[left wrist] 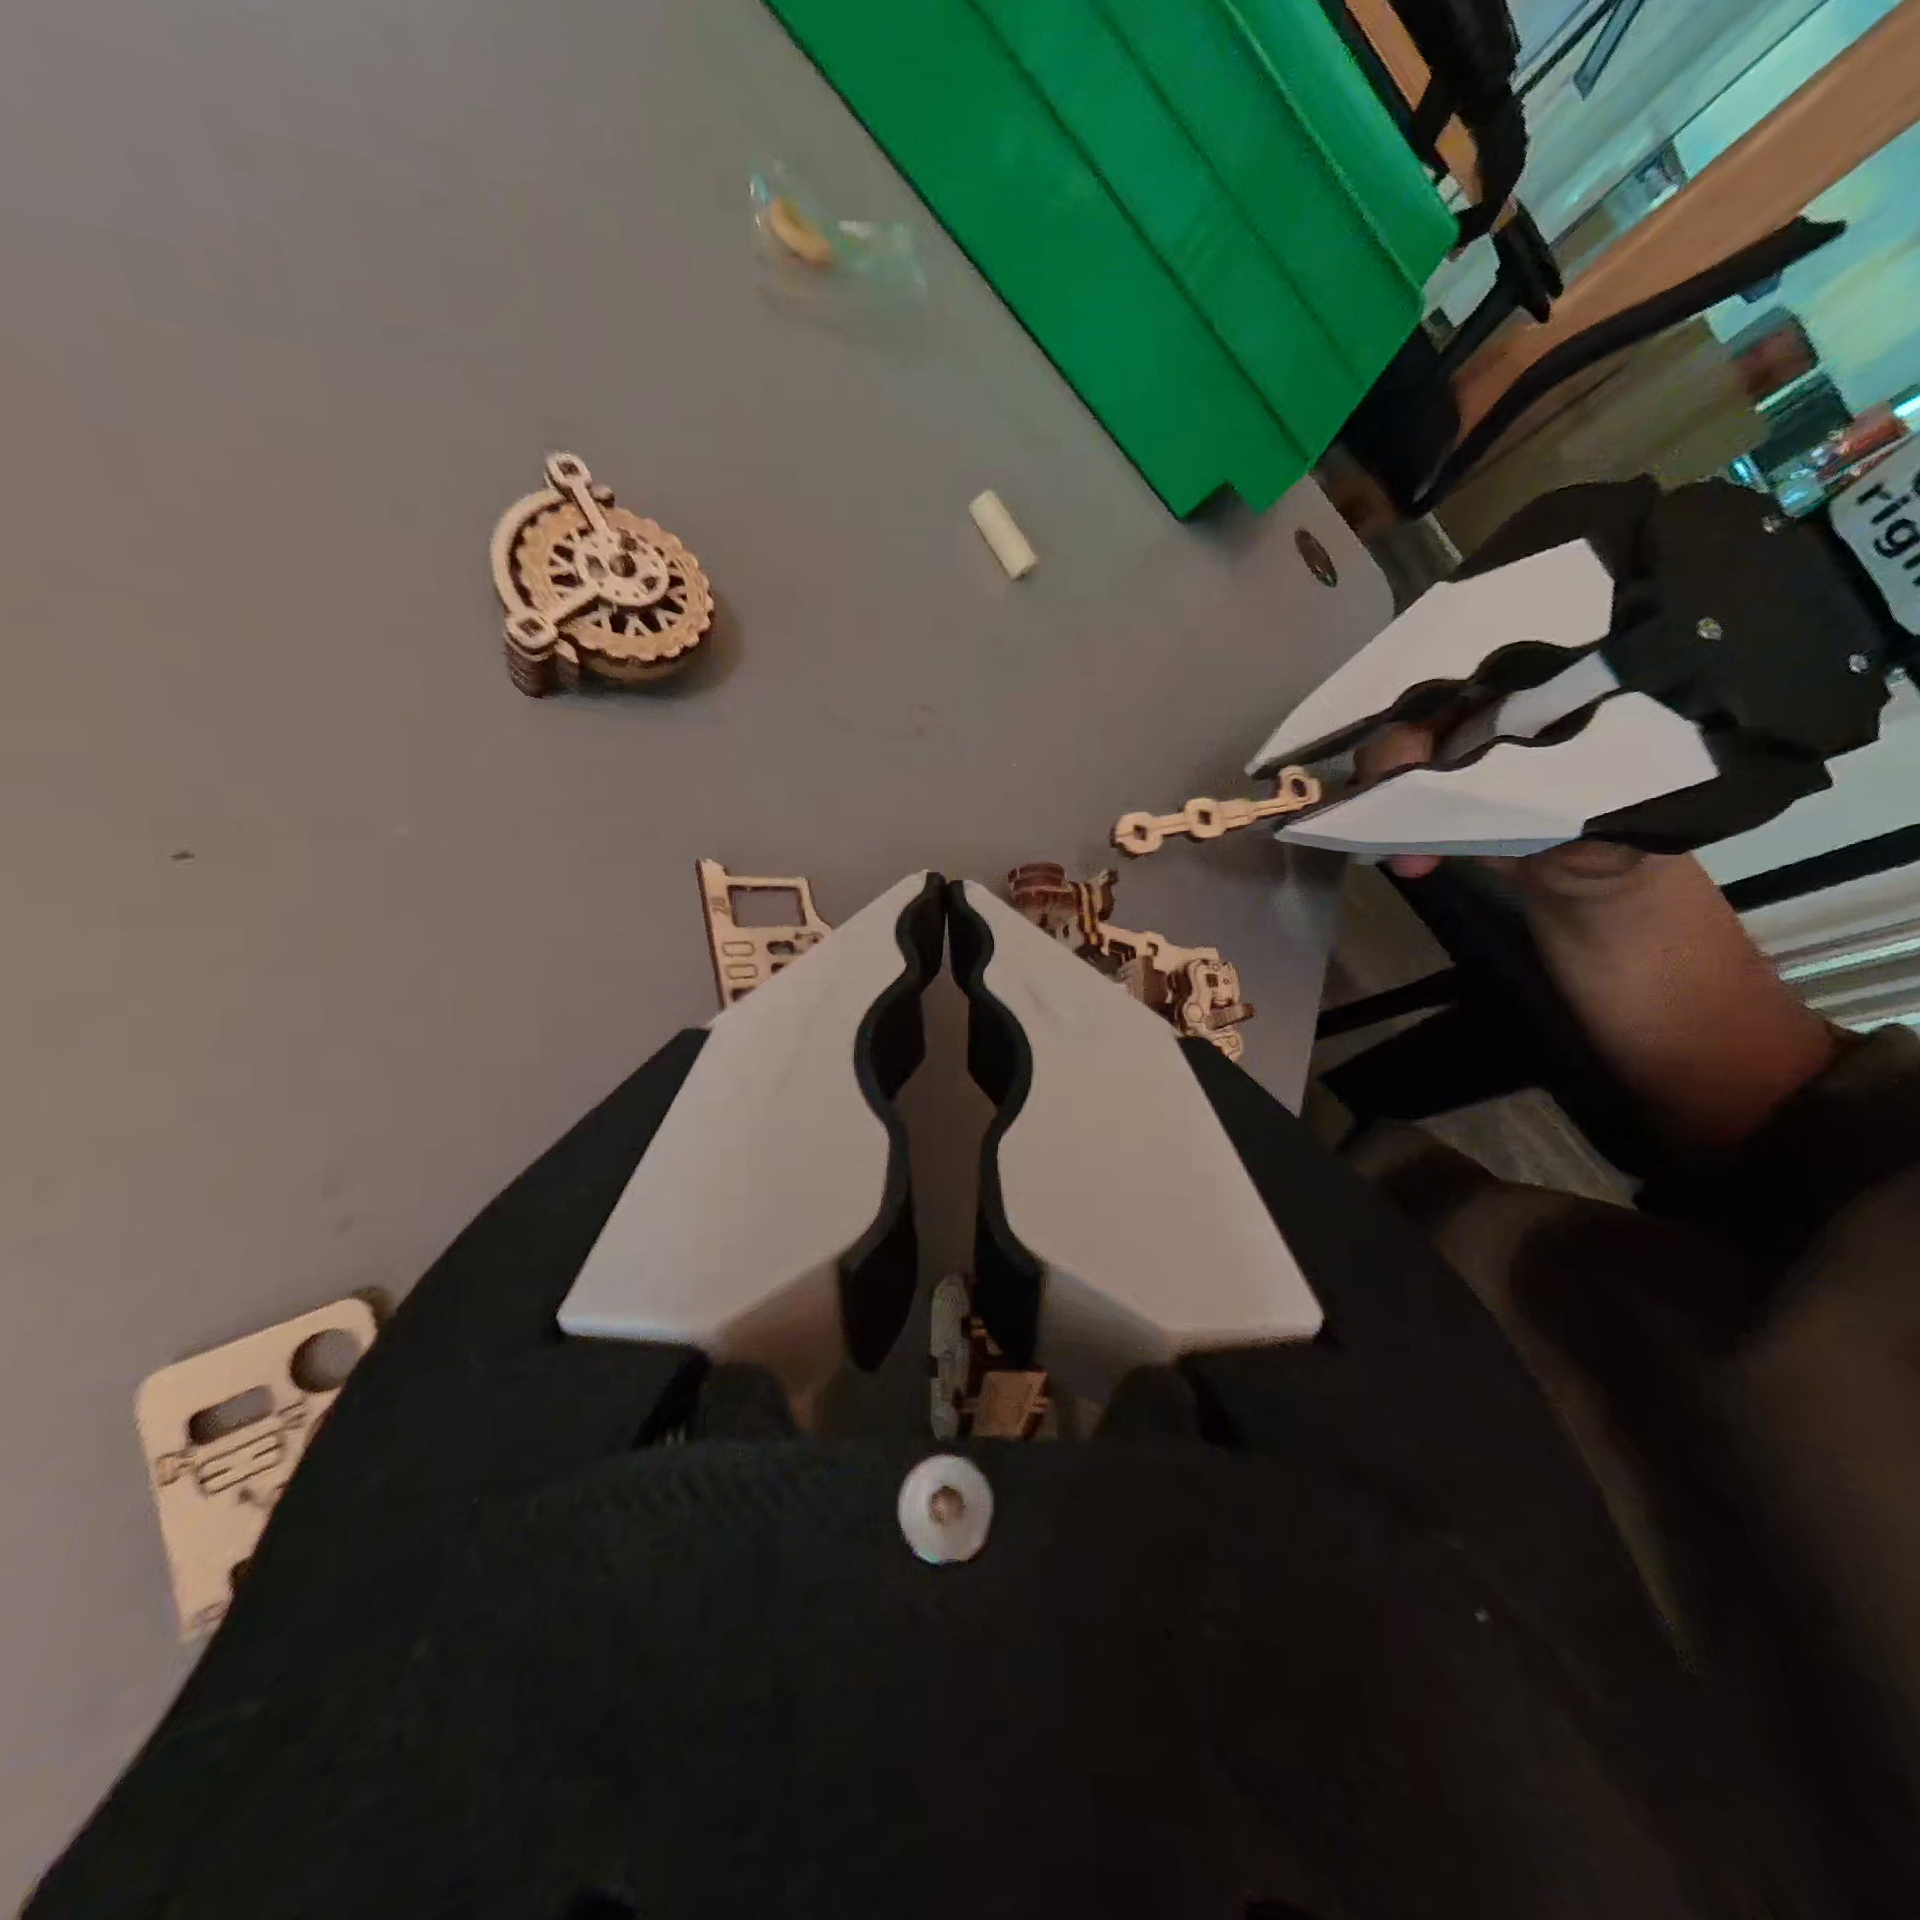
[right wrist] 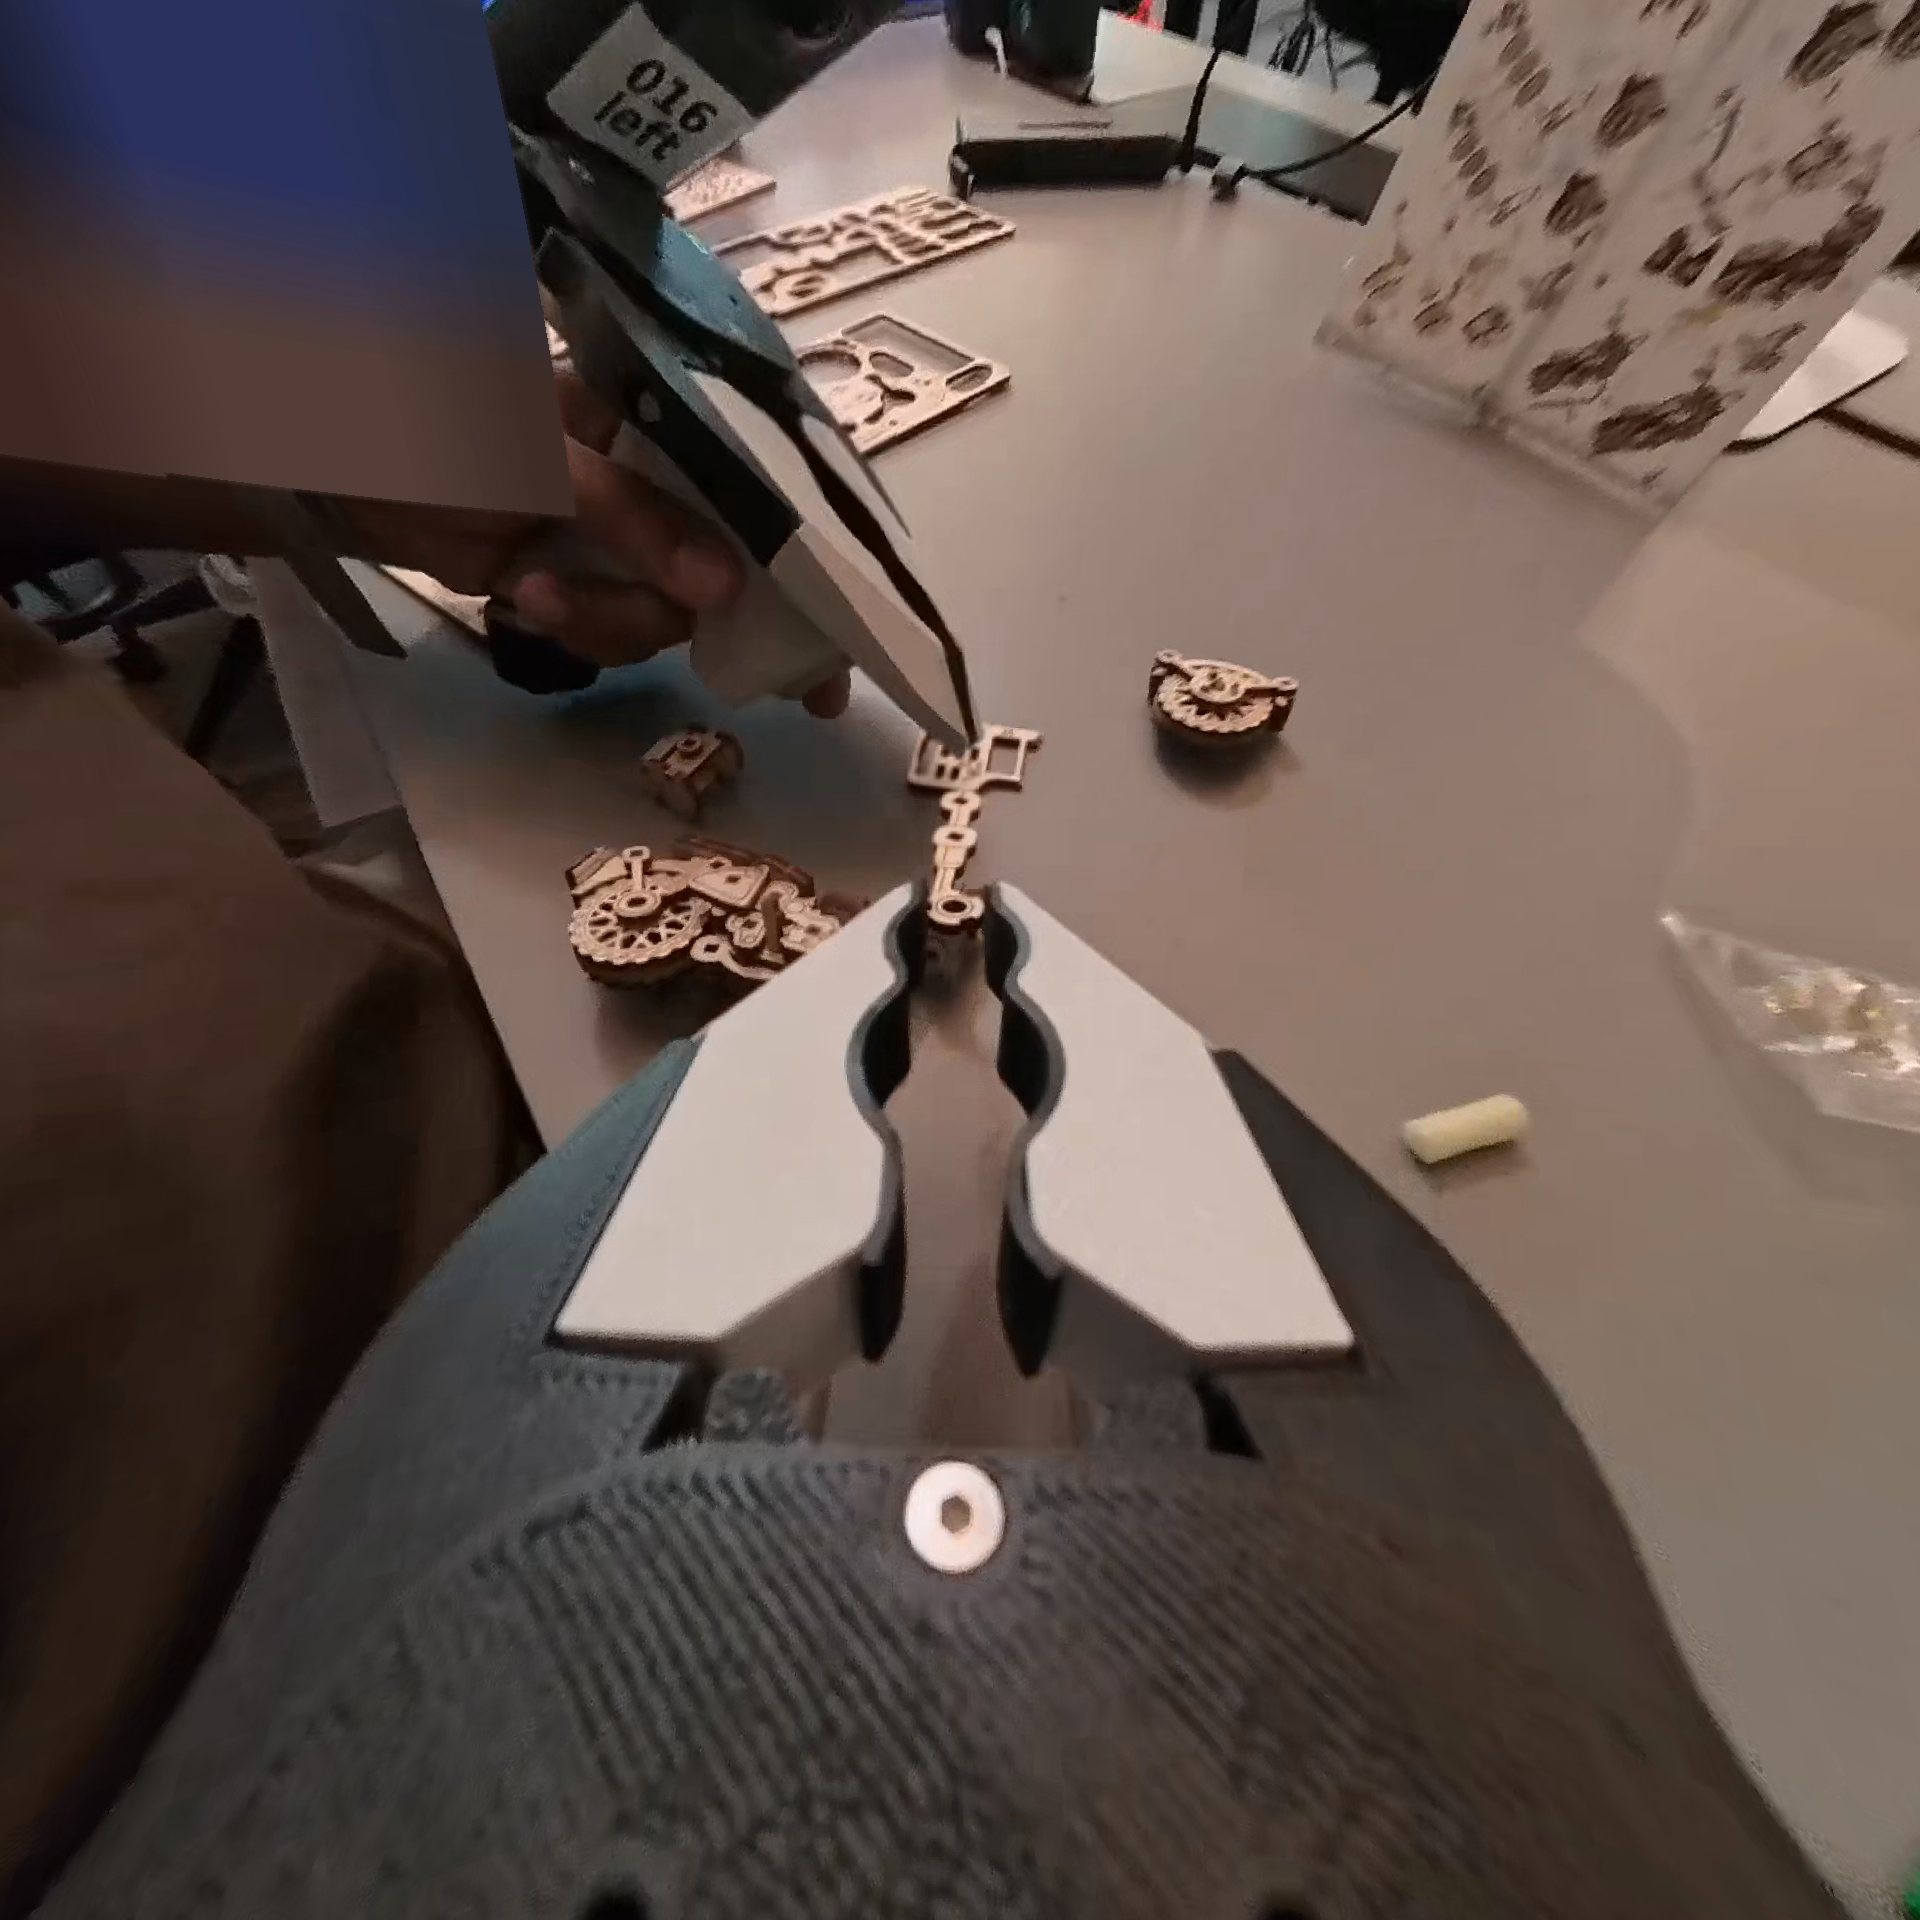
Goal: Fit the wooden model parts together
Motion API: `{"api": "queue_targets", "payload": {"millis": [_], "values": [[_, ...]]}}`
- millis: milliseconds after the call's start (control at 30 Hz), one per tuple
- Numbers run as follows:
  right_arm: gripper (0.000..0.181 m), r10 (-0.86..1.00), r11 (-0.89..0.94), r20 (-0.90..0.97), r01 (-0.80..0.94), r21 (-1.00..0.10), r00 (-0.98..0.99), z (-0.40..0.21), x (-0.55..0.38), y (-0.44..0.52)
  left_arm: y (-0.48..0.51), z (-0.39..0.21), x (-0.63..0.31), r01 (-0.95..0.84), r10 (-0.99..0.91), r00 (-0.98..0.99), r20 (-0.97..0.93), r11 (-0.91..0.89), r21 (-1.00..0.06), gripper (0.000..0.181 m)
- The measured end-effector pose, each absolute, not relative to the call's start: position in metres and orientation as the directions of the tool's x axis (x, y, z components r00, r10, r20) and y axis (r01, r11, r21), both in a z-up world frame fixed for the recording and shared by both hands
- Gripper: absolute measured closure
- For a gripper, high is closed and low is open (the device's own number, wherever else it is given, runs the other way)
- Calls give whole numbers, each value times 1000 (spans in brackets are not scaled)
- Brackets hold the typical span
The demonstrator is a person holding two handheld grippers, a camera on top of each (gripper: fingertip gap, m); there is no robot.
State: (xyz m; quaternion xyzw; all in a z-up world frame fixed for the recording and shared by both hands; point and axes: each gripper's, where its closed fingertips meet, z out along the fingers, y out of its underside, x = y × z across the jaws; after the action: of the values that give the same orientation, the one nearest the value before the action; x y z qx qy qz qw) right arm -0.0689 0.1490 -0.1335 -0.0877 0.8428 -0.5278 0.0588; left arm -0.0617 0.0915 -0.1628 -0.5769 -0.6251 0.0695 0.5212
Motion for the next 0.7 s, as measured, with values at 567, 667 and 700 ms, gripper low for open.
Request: {"api": "queue_targets", "payload": {"millis": [567, 667, 700], "values": [[173, -223, 458, -95, -18, -889, -970, -145, -66, 148, 125, -163, -56, 749, 592, 331, 734, 308, -587, 174], [173, -229, 465, -100, -18, -885, -968, -147, -65, 148, 125, -165, -57, 761, 586, 314, 747, 315, -567, 174], [173, -231, 467, -98, -22, -884, -968, -148, -64, 148, 125, -166, -57, 764, 585, 311, 749, 314, -563, 174]]}}
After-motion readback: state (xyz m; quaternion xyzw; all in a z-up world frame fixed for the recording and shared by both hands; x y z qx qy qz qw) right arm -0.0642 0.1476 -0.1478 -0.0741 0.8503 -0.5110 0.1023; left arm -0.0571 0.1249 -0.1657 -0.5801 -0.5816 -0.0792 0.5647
